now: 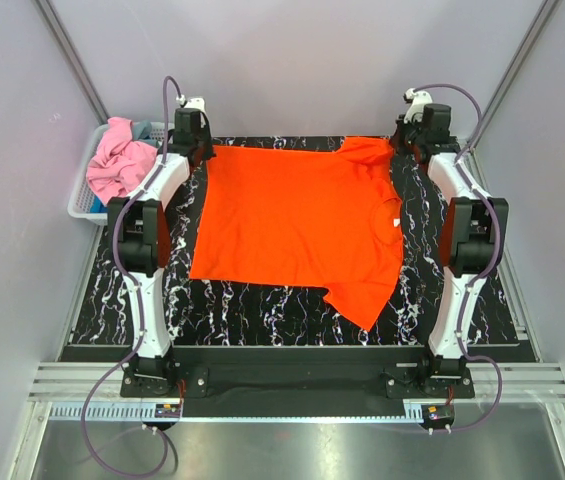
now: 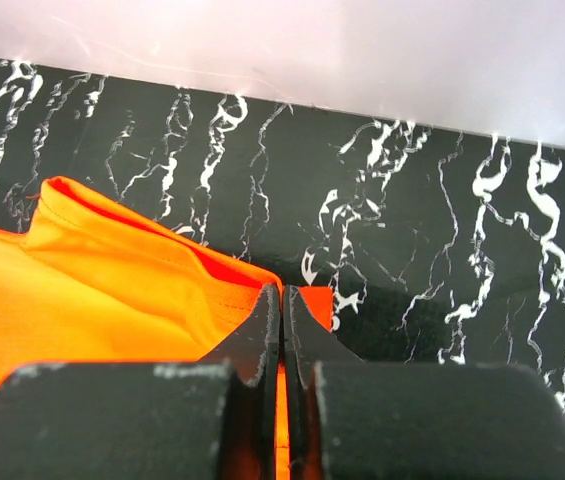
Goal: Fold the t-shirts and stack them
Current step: Fold the tshirt
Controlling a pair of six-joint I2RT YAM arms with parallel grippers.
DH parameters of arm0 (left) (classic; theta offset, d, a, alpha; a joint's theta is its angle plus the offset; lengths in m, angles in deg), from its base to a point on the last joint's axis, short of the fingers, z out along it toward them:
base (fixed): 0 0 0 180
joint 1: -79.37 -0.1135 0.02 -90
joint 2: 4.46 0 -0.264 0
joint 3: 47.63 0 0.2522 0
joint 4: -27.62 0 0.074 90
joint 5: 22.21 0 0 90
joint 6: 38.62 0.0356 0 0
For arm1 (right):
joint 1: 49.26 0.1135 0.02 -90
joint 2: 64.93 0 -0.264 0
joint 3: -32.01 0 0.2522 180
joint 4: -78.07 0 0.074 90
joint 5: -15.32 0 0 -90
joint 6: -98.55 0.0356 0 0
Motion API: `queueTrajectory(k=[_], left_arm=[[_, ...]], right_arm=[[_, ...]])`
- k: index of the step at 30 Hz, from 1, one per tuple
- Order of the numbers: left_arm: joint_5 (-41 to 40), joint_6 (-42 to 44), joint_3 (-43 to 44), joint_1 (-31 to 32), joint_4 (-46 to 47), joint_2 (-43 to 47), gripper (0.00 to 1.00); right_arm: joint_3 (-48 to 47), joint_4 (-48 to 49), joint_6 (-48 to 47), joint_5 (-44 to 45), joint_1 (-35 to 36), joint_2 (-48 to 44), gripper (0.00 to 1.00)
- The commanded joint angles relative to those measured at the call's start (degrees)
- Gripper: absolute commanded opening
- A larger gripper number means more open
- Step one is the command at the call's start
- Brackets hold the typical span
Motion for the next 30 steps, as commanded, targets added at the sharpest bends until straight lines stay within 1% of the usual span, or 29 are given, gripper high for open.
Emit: queueTrajectory(k=[1, 3, 7, 8, 9, 11, 15, 16, 20, 22, 24, 27, 30], left_arm=[[2.4, 3.4, 2.4, -0.2, 3.5, -0.1, 0.00], [4.6, 5.0, 2.0, -0.2, 4.3, -0.2, 0.00], [5.2, 7.4, 1.5, -0.2, 3.6, 0.1, 0.00], [5.2, 8.0, 1.6, -0.2, 2.8, 0.3, 0.00], [6.6, 8.3, 1.6, -0.2, 2.3, 0.7, 0.00], [6.5, 8.5, 0.6, -0.2, 1.7, 1.3, 0.00], [6.7, 8.6, -1.2, -0.2, 0.9, 2.6, 0.00], [6.8, 9.9, -1.5, -0.2, 0.1, 2.5, 0.00], [5.6, 10.1, -2.3, -0.2, -2.5, 2.4, 0.00], [3.6, 10.6, -2.7, -0.2, -3.1, 2.6, 0.00], [2.2, 11.3, -4.1, 0.0, -2.9, 3.5, 0.00], [0.4, 12.2, -7.0, 0.4, -1.3, 5.2, 0.00], [-1.3, 12.4, -10.6, 0.9, 0.0, 6.7, 0.00]], right_arm=[[2.3, 2.0, 2.6, 5.0, 2.6, -3.0, 0.00], [3.4, 2.0, 2.8, 6.9, 3.5, -4.0, 0.00], [4.2, -1.5, 3.6, 12.7, 3.5, -5.4, 0.00], [4.0, -3.8, 4.0, 13.3, 3.5, -6.2, 0.00], [3.9, -5.2, 4.3, 13.2, 3.6, -6.6, 0.00], [4.6, -6.9, 4.6, 12.6, 4.0, -8.9, 0.00], [9.4, -9.0, 4.3, 13.5, 5.3, -13.0, 0.00], [11.2, -9.2, 4.3, 14.0, 5.5, -14.4, 0.00], [15.2, -11.2, 5.5, 14.4, 6.2, -17.8, 0.00], [16.5, -14.2, 6.1, 14.8, 7.2, -20.0, 0.00], [17.8, -15.7, 8.6, 15.7, 8.5, -21.2, 0.00], [21.2, -16.2, 9.9, 16.3, 10.0, -23.3, 0.00], [25.4, -15.6, 10.5, 19.0, 10.7, -24.3, 0.00]])
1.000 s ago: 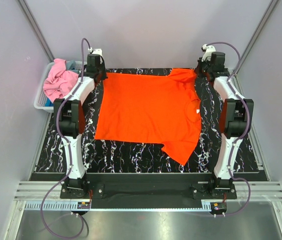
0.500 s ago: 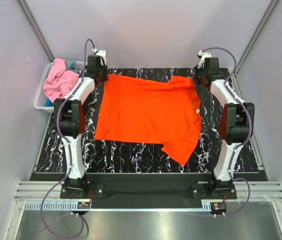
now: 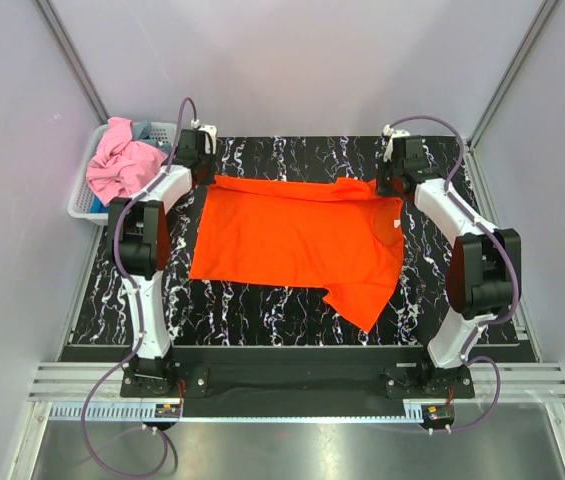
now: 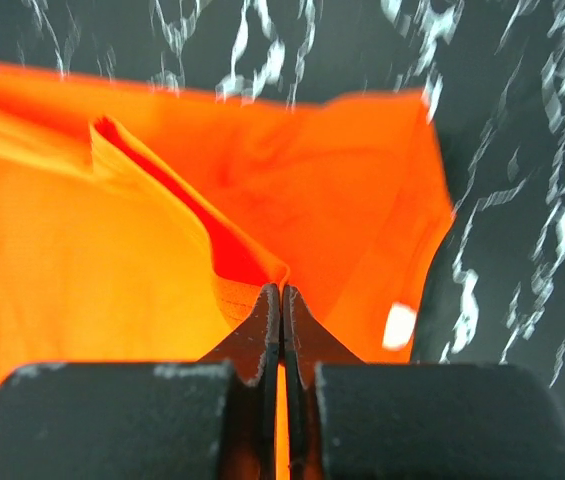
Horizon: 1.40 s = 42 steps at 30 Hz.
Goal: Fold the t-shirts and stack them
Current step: Fold the tshirt
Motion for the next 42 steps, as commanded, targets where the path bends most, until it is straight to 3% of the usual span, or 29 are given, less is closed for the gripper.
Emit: queueTrajectory(k=[1, 8, 18, 19, 20, 21, 22, 26, 36, 39, 42], left_arm=[[-3.7, 2.0, -2.8, 0.6, 3.1, 5.5, 0.00], [-4.1, 0.7, -10.6, 0.7, 6.1, 9.2, 0.00], [-7.0, 1.0, -12.8, 0.7, 4.0, 11.8, 0.00], [-7.5, 1.1, -12.7, 0.8, 3.4, 12.0, 0.04], [-8.0, 1.1, -12.4, 0.8, 3.0, 11.9, 0.27], [-9.1, 1.0, -12.3, 0.9, 2.7, 12.0, 0.35], [-9.4, 0.8, -11.9, 1.0, 1.7, 12.1, 0.37], [-10.9, -0.2, -11.0, 1.8, 0.5, 13.5, 0.47], [1.4, -8.1, -11.3, 5.6, 0.7, 14.2, 0.47], [-0.3, -10.1, -10.9, 6.1, -1.7, 11.8, 0.47], [-3.2, -11.8, -10.1, 6.1, -5.2, 8.9, 0.47]], right_arm=[[4.3, -1.1, 2.0, 4.4, 0.9, -2.9, 0.00], [10.7, 2.6, 2.0, 7.7, 0.9, -5.2, 0.00], [17.1, 5.3, 2.2, 7.6, 0.9, -9.9, 0.01], [17.3, 5.0, 2.2, 7.2, 0.9, -10.4, 0.05], [17.2, 4.4, 2.3, 6.5, 0.9, -10.5, 0.11], [16.8, 4.0, 2.6, 5.4, 0.9, -10.7, 0.16], [16.6, 3.4, 2.9, 2.4, 0.9, -11.1, 0.23], [14.7, -1.9, 5.6, -2.9, 0.9, -13.0, 0.31], [7.0, -4.8, 10.9, 2.3, 0.8, -5.1, 0.32], [5.9, -5.2, 10.4, 2.5, -0.9, -1.2, 0.32], [5.9, -2.5, 9.6, -3.5, -4.8, 0.7, 0.43]])
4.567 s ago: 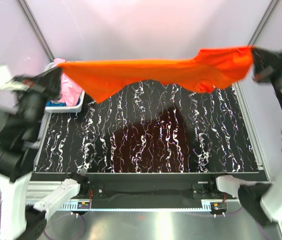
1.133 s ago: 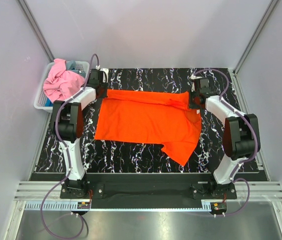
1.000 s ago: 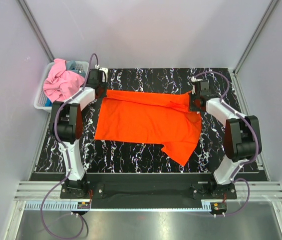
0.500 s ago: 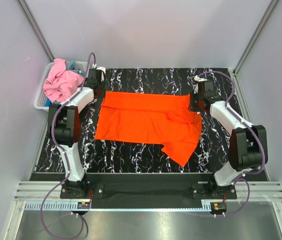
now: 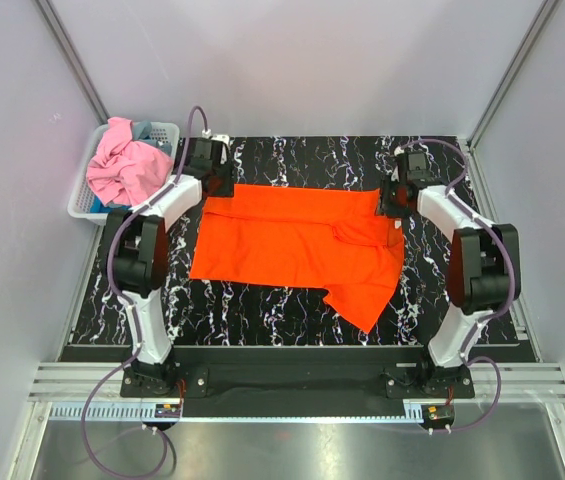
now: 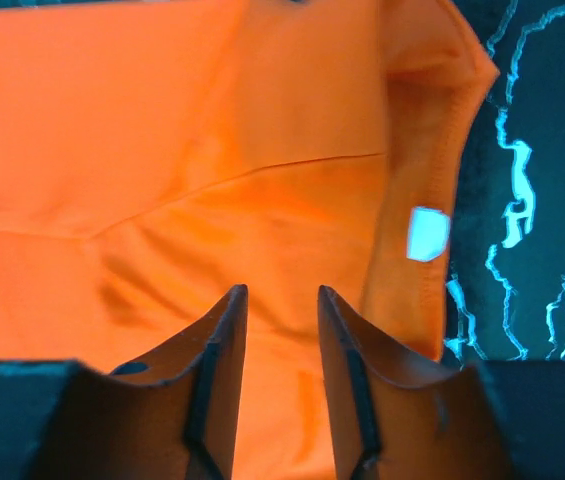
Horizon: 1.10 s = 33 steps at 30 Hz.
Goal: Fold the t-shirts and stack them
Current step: Fold the tshirt
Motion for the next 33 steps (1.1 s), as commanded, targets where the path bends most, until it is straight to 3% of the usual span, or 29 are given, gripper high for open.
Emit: queueTrajectory(k=[1, 8, 13, 19, 24, 31, 33], left_arm=[[-2.4, -4.3, 2.7, -0.5, -4.6, -3.6, 0.47], [-9.6, -11.2, 3.5, -0.5, -11.8, -5.9, 0.48], [-5.5, -15.4, 0.5, -0.5, -11.0, -3.1, 0.50], [-6.8, -15.6, 6.1, -0.5, -13.2, -1.1, 0.53], [-2.8, -14.6, 11.3, -0.5, -8.3, -4.2, 0.54], [-1.2, -13.2, 16.2, -0.4, -4.1, -12.5, 0.55], [-1.6, -12.9, 17.1, -0.5, -3.8, -14.8, 0.55]], right_arm=[[-1.2, 2.5, -0.1, -5.0, -4.9, 1.5, 0.49], [-6.4, 5.1, -1.3, -16.5, -10.3, 6.2, 0.54], [-13.9, 3.4, -3.3, -21.1, -10.8, 12.6, 0.54], [-20.9, 3.6, -5.2, -25.4, -11.5, 18.8, 0.53], [-26.0, 1.8, -5.1, -26.1, -11.6, 22.3, 0.50], [-22.7, 4.0, -3.7, -23.9, -11.7, 20.7, 0.48], [-21.7, 4.1, -3.9, -21.7, -11.9, 20.6, 0.38]])
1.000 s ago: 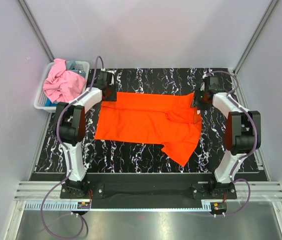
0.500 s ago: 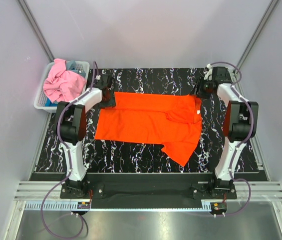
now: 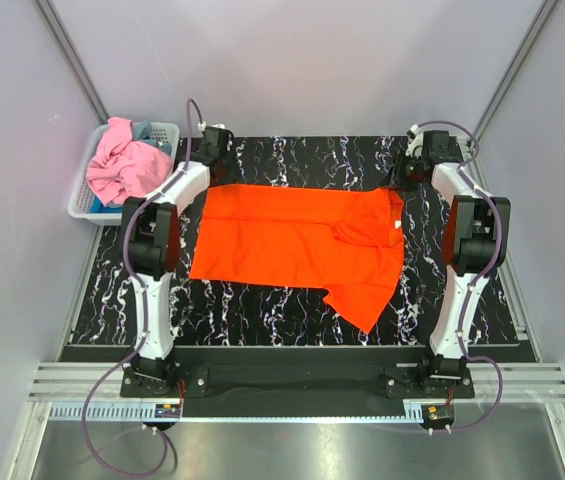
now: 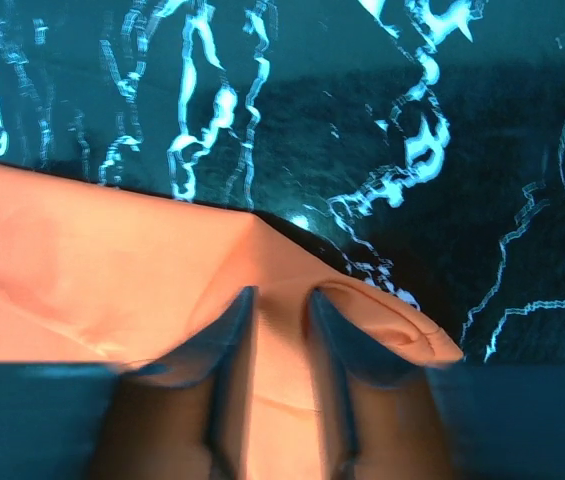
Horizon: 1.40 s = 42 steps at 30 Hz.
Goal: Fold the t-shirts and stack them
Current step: Fold the tshirt
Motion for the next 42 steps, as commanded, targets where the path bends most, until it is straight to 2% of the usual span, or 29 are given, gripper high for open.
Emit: queueTrajectory(k=[1, 2, 3, 4, 5, 7, 10, 16, 19, 20, 24, 29, 31, 34, 35, 42], left_arm=[[0.7, 1.2, 2.6, -0.4, 2.4, -4.5, 0.56], [1.0, 1.1, 3.0, -0.5, 2.6, -5.9, 0.56], [0.6, 1.1, 3.5, -0.6, 1.9, -6.7, 0.57], [-0.4, 0.7, 5.7, -0.7, 0.5, -7.7, 0.57], [-2.2, 0.4, 7.6, -0.7, -1.7, -10.5, 0.58], [-5.7, -0.4, 14.8, -1.0, -9.5, -14.0, 0.58], [-7.8, -2.2, 18.9, -1.5, -14.5, -18.4, 0.58], [-6.5, -3.7, 13.5, -2.1, -10.5, -16.1, 0.58], [-5.5, -3.4, 13.3, -2.1, -10.2, -15.5, 0.58], [-5.0, -3.5, 13.2, -2.1, -10.1, -14.9, 0.58], [-5.2, -4.1, 12.4, -2.1, -10.5, -12.9, 0.59], [-9.4, -5.4, 10.4, -2.5, -12.8, -9.9, 0.59], [-10.6, -5.8, 7.0, -2.7, -11.9, -7.6, 0.61], [-10.3, -6.3, 4.0, -2.8, -10.9, -5.2, 0.61], [-9.7, -6.4, 3.5, -2.7, -10.8, -4.5, 0.61], [-7.3, -5.4, -0.6, -1.6, -9.0, 2.4, 0.62]], right_arm=[[1.4, 1.1, 0.1, 3.2, -0.7, -2.2, 0.30], [2.0, 1.4, 0.2, 4.1, -1.3, -2.6, 0.24], [3.5, 2.0, 0.4, 4.7, -1.6, -2.8, 0.10], [4.3, 3.9, 0.7, 4.7, -2.2, -3.5, 0.02], [5.3, 5.2, 1.4, 4.7, -2.6, -3.7, 0.00], [7.2, 6.4, 2.2, 4.1, -4.1, -4.1, 0.00], [9.1, 7.7, 3.8, 3.9, -5.3, -4.9, 0.00], [11.4, 11.4, 6.6, 3.8, -6.2, -4.7, 0.00], [7.9, 11.8, 7.2, 1.2, -6.3, -2.3, 0.06], [6.9, 12.6, 7.9, 0.0, -6.3, -1.7, 0.15], [-2.0, 11.8, 9.0, -5.4, -6.3, 2.0, 0.24], [-11.3, 1.7, 8.7, -5.2, -6.2, 5.3, 0.30], [-10.1, -1.3, 10.7, -2.3, -6.2, 2.4, 0.36], [-1.8, -1.1, 12.5, 1.6, -6.2, -4.0, 0.40], [2.3, -0.9, 14.0, 2.0, -6.2, -5.5, 0.40], [13.5, -3.6, 16.9, 2.6, -5.2, -11.9, 0.35]])
